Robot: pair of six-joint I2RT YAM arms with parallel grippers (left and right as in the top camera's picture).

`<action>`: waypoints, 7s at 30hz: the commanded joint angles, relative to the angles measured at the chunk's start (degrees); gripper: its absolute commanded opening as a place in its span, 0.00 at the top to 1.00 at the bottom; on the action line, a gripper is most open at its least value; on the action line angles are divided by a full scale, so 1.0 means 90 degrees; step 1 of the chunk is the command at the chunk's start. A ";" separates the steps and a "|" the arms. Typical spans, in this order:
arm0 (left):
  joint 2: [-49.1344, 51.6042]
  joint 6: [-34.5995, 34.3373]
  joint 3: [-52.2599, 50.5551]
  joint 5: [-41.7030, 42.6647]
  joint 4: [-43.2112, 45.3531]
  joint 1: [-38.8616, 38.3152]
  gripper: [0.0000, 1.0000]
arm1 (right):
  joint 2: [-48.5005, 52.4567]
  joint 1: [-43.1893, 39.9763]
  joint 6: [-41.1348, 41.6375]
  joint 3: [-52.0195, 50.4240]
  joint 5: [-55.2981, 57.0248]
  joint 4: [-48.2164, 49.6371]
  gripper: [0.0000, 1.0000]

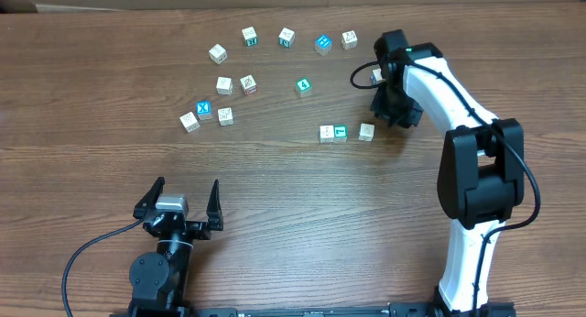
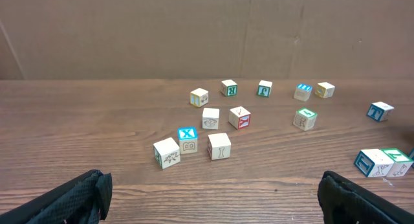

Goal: Form a horizontal line

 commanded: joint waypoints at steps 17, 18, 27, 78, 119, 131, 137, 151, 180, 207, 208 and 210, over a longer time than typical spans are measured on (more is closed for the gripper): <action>-0.0058 0.0121 -0.0022 -0.0039 0.0019 -0.0024 0.00 | -0.0056 0.0024 -0.0260 -0.0080 -0.0928 -0.0002 0.96; -0.0058 0.0121 -0.0024 -0.0039 0.0019 -0.0024 0.00 | -0.0046 0.0024 -0.0257 -0.0080 -0.0957 0.0002 0.96; -0.0058 0.0121 -0.0022 -0.0039 0.0019 -0.0024 0.00 | -0.0029 0.0024 -0.0257 -0.0080 -0.1399 0.0005 0.96; -0.0058 0.0121 -0.0024 -0.0039 0.0019 -0.0024 0.01 | -0.0015 0.0027 -0.0211 -0.0539 -0.1462 0.0517 0.96; -0.0058 0.0121 -0.0024 -0.0039 0.0019 -0.0024 0.00 | -0.0015 0.0097 0.0151 -0.0544 -0.2132 0.0743 0.95; -0.0058 0.0121 -0.0024 -0.0039 0.0019 -0.0024 0.01 | -0.0015 0.0240 0.0151 -0.0544 -0.1999 0.0831 0.95; -0.0058 0.0121 -0.0022 -0.0039 0.0019 -0.0024 0.00 | -0.0015 0.0240 0.0100 -0.0544 -0.1605 0.0799 0.91; -0.0058 0.0121 -0.0024 -0.0039 0.0019 -0.0024 0.01 | -0.0015 0.0226 0.0102 -0.0544 -0.0597 0.0641 0.90; -0.0058 0.0121 -0.0022 -0.0039 0.0019 -0.0034 0.00 | -0.0607 0.0663 -0.0814 0.1719 -0.2191 0.0117 0.75; -0.0058 0.0121 -0.0022 -0.0039 0.0019 -0.0032 0.01 | 0.0593 0.3655 -0.0935 0.1717 -0.0330 0.3116 0.32; -0.0058 0.0119 -0.0024 -0.0039 0.0019 -0.0032 0.01 | 0.0641 0.3660 -0.0935 0.1717 -0.0330 0.3155 0.32; -0.0058 0.0119 -0.0024 -0.0039 0.0019 -0.0032 0.00 | 0.0746 0.3657 -0.0935 0.1715 -0.0330 0.3203 0.32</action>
